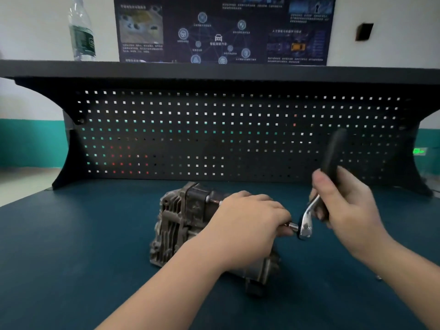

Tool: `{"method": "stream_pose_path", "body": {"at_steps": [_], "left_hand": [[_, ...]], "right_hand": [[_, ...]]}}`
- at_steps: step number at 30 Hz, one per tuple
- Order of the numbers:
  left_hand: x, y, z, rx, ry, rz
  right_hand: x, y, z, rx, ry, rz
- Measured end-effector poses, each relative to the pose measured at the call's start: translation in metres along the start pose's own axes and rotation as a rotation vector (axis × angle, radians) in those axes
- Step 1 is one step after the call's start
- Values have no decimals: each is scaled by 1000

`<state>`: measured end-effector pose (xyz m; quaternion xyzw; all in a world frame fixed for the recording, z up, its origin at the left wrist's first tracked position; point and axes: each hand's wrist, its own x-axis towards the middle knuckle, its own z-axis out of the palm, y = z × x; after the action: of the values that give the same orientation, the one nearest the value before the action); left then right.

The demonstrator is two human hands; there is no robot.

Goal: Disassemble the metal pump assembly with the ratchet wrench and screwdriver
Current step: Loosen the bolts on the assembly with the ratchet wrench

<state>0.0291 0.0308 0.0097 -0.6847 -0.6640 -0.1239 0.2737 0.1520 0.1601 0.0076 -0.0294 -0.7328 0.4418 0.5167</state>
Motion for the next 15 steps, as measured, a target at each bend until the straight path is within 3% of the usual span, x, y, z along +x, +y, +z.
{"method": "stream_pose_path", "body": {"at_steps": [2, 4, 10, 15], "left_hand": [[2, 2, -3, -22, 34, -55], [2, 3, -3, -34, 14, -74], [0, 2, -10, -93, -94, -43], [0, 2, -9, -57, -151, -34]], "right_hand": [[9, 3, -1, 261, -39, 531], [7, 10, 0, 418, -62, 789], [-4, 8, 2, 332, 1, 534], [-2, 3, 1, 262, -19, 553]]}}
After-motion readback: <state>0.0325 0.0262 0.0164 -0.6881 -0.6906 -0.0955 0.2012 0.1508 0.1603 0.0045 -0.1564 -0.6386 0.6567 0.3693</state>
